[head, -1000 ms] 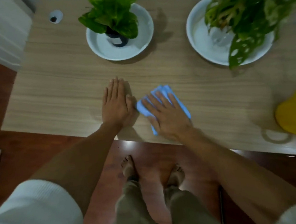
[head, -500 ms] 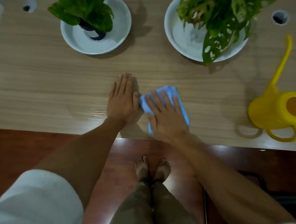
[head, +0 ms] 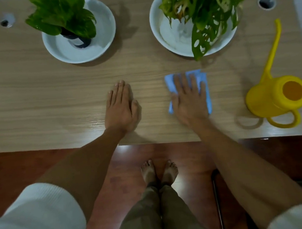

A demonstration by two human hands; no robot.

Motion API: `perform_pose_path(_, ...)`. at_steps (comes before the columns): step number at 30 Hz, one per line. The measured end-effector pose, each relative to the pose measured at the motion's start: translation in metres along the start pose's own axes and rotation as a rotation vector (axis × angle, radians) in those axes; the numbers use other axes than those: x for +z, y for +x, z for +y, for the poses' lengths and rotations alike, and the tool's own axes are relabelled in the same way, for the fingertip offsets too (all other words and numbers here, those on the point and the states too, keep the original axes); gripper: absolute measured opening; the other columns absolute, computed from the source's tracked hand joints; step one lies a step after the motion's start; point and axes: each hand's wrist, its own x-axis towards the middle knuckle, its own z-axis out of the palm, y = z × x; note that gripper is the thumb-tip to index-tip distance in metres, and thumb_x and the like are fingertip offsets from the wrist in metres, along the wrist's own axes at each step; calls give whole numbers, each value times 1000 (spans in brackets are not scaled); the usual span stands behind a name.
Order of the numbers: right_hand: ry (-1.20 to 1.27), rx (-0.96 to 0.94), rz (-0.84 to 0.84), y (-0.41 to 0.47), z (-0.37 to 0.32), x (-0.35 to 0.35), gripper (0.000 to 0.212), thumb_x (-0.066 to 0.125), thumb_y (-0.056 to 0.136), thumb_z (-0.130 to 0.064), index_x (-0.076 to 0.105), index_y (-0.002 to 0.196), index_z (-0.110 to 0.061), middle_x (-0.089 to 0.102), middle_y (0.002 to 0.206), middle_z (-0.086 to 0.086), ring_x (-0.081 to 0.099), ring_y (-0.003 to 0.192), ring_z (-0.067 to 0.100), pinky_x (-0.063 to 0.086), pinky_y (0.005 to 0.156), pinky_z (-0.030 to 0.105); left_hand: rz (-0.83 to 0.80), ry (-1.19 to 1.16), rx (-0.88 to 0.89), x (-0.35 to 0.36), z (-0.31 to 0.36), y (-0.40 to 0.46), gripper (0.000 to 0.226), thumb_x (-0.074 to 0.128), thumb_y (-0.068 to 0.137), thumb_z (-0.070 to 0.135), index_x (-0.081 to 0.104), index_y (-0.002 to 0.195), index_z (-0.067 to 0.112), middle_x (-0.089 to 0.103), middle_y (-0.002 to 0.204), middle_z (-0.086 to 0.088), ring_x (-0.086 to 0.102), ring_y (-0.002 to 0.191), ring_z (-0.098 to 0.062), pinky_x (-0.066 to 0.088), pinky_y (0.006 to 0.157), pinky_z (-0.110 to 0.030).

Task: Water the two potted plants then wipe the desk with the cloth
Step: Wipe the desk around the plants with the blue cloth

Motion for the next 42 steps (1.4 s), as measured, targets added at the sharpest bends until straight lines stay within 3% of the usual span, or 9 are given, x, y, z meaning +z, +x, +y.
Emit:
perform_pose_path(5,35,-315,-99,-69,-7,2,59,32,107,-39,25,164,-27,22,172,-6,15,160,20,13,127,54,-45,-40,-18,-2,3,2,70,22,101,41,21,161,5,15,171,-11,8,160,-23,3,130,-44)
perform_pose_path(8,284,-308,-229,-88,-7,-16,52,31,108,-32,39,159,-25,31,166,-12,19,156,10,7,127,44,-59,-102,-38,-13,15,-2,68,26,102,39,23,161,6,18,170,-11,11,159,-25,4,129,-42)
perform_pose_path(12,1317,384,-622,-84,-9,-83,27,51,105,-30,65,125,-19,69,120,-3,61,116,15,45,107,24,3,-299,22,-27,41,-8,61,34,101,38,52,145,0,52,150,-21,48,141,-35,31,121,-44)
perform_pose_path(15,1634,634,-662,-71,10,-108,21,63,91,-32,76,99,-16,76,97,8,71,91,26,57,95,47,-69,-684,-107,-46,81,-9,54,48,91,40,71,124,4,73,123,-12,67,113,-26,50,104,-40)
perform_pose_path(19,1747,704,-739,-53,29,-132,24,57,94,-29,70,86,-11,67,83,7,64,78,22,53,76,35,-299,-1172,-289,-67,130,-4,43,53,77,33,64,82,-8,63,84,-8,55,81,-18,48,74,-35)
perform_pose_path(25,1760,656,-779,-52,52,-148,37,60,92,-35,72,111,-5,73,100,13,70,86,27,56,82,37,-403,-1177,-333,-77,158,7,15,64,78,27,60,74,13,58,80,-10,54,78,-23,47,73,-41)
perform_pose_path(30,1960,666,-775,-58,71,-143,87,36,91,-82,70,134,-14,71,130,14,65,123,33,46,110,49,-387,-1052,-350,-64,155,15,20,53,97,24,52,78,18,55,77,-4,51,71,-19,44,68,-39)
perform_pose_path(36,1600,734,-456,-56,86,-122,36,60,102,-15,63,136,-3,78,111,11,76,92,22,62,76,39,-359,-955,-436,-40,151,15,16,50,101,24,51,88,15,58,87,-8,55,79,-23,44,66,-37)
perform_pose_path(42,1400,757,-253,-49,98,-100,4,67,99,-10,70,97,-11,75,105,12,72,81,17,58,62,31,-340,-884,-482,-14,157,17,17,56,100,24,56,90,10,63,84,-10,60,78,-28,51,64,-40)
